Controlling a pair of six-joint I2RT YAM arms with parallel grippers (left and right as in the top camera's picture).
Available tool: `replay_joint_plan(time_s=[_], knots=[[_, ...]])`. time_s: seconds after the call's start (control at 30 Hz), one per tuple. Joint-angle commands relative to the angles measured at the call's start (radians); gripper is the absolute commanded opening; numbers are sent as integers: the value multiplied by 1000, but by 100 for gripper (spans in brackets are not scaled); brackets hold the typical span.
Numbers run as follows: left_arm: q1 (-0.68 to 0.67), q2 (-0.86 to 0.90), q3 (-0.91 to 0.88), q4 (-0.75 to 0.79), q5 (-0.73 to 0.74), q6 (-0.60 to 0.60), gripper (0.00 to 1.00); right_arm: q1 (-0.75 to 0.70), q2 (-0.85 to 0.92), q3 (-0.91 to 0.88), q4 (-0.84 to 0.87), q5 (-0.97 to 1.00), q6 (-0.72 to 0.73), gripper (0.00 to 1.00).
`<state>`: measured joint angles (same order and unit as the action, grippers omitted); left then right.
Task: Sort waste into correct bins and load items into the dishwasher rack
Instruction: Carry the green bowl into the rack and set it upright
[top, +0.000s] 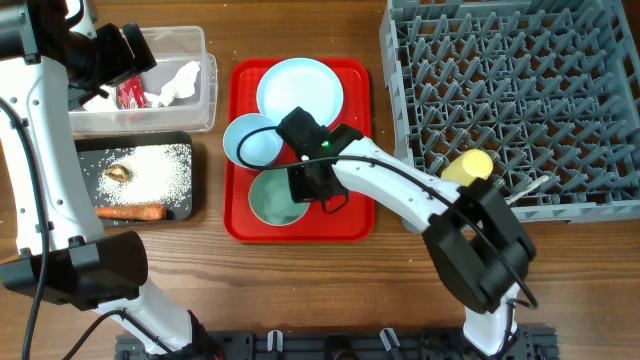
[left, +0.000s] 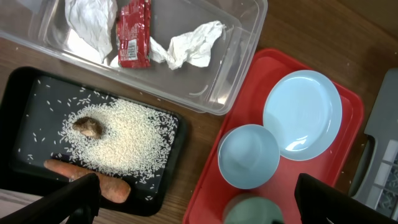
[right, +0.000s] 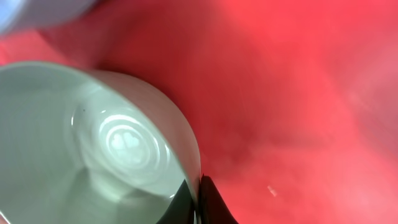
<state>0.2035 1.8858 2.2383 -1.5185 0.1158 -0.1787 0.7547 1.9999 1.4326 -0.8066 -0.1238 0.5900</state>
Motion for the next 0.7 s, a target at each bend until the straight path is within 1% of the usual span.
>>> replay_joint_plan(time_s=[0.0, 0.03, 0.07, 0.13, 0.17, 0.2, 0.23, 0.3, 0.37, 0.47, 0.6, 0.67], knots=[[4, 0, 6, 0, -13, -13, 100, -61, -246, 3, -110, 100, -105, 4], [4, 0, 6, 0, -13, -13, 100, -78, -301, 3, -132, 145, -124, 4], [4, 0, 6, 0, -13, -13, 100, -103, -381, 3, -153, 248, -149, 4], [4, 0, 6, 0, -13, -13, 100, -144, -496, 3, -152, 568, -180, 4], [4, 0, 6, 0, -13, -13, 100, -164, -530, 3, -130, 771, -218, 4], [4, 0, 6, 0, -13, -13, 100, -186, -536, 3, -90, 937, -277, 4], [4, 0, 6, 0, -13, -13, 100, -219, -517, 3, 6, 1088, -401, 5], [4, 0, 6, 0, -13, -13, 100, -264, -476, 3, 144, 1178, -549, 4], [4, 0, 6, 0, -13, -13, 100, -315, -406, 3, 295, 1186, -689, 4], [4, 0, 6, 0, -13, -13, 100, -371, -296, 3, 418, 1190, -832, 4], [4, 0, 6, 0, -13, -13, 100, -373, -179, 3, 467, 1190, -931, 4], [4, 0, 6, 0, -13, -13, 100, -374, -136, 2, 492, 1229, -930, 4]])
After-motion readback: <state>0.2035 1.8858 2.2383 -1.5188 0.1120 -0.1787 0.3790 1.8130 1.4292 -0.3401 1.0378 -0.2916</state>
